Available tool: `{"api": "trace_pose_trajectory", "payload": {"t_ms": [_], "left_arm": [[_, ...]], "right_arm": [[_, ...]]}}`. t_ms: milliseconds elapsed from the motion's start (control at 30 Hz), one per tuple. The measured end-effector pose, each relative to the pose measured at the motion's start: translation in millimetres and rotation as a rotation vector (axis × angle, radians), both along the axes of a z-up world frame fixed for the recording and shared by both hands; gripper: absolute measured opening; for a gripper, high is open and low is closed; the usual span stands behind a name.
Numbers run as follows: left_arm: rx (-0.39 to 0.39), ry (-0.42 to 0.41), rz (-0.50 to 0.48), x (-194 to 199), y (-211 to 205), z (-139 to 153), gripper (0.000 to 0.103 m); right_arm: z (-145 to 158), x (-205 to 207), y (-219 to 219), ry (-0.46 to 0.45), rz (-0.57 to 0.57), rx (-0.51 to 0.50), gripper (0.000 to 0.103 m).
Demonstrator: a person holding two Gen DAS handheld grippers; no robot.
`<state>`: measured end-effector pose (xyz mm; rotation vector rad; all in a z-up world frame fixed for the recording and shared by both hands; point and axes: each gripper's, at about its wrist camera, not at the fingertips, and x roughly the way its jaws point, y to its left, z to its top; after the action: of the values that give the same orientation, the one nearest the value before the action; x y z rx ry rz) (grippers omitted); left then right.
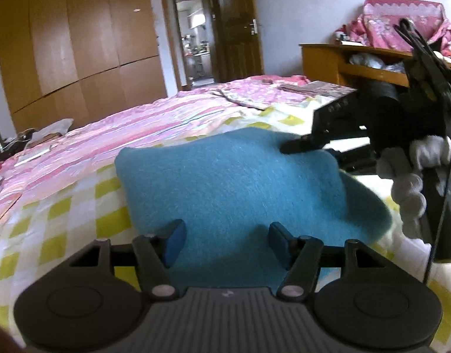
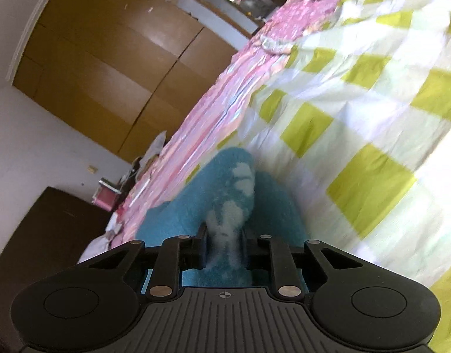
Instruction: Fold small clothes
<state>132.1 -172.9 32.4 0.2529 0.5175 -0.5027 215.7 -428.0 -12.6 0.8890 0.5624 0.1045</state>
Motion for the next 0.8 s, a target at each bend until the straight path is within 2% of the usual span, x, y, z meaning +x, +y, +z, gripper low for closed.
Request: {"api": "trace_pose_trajectory", "payload": {"t_ms": [133, 233, 300, 367, 433, 567, 633, 700, 800], "left_arm": [[-0.037, 0.005, 0.028, 1, 6, 4, 0.067], [-0.026, 0.020, 0.027, 5, 5, -2, 0.067], [-0.010, 0.013, 0.023, 4, 2, -3, 0.067], [-0.031, 0.028, 0.032, 4, 5, 2, 0.067], [-0.070, 0.048, 0.053, 5, 13, 7, 0.067], [-0.137, 0.050, 0.107, 9, 33, 19, 0.068], [-0.162, 0.065, 0.123, 16, 39, 19, 0.068], [-0.183, 0.102, 0.138, 26, 42, 15, 0.068], [-0.246, 0.161, 0.149, 39, 44, 9, 0.068]], "right_arm": [[14, 3, 1, -0.040, 0.029, -0.075, 0.019], [-8, 17, -10, 0.028, -0.004, 0.003, 0.019], [-11, 16, -7, 0.024, -0.022, -0.013, 0.020], [-4, 12, 3, 0.017, -0.027, -0.100, 0.025], [6, 6, 11, 0.010, -0.029, -0.196, 0.042], [24, -10, 14, -0.035, -0.059, -0.287, 0.044], [31, -13, 19, -0.067, -0.060, -0.361, 0.064], [27, -6, 22, -0.035, -0.015, -0.380, 0.065], [18, 6, 21, -0.001, 0.034, -0.348, 0.065]]}}
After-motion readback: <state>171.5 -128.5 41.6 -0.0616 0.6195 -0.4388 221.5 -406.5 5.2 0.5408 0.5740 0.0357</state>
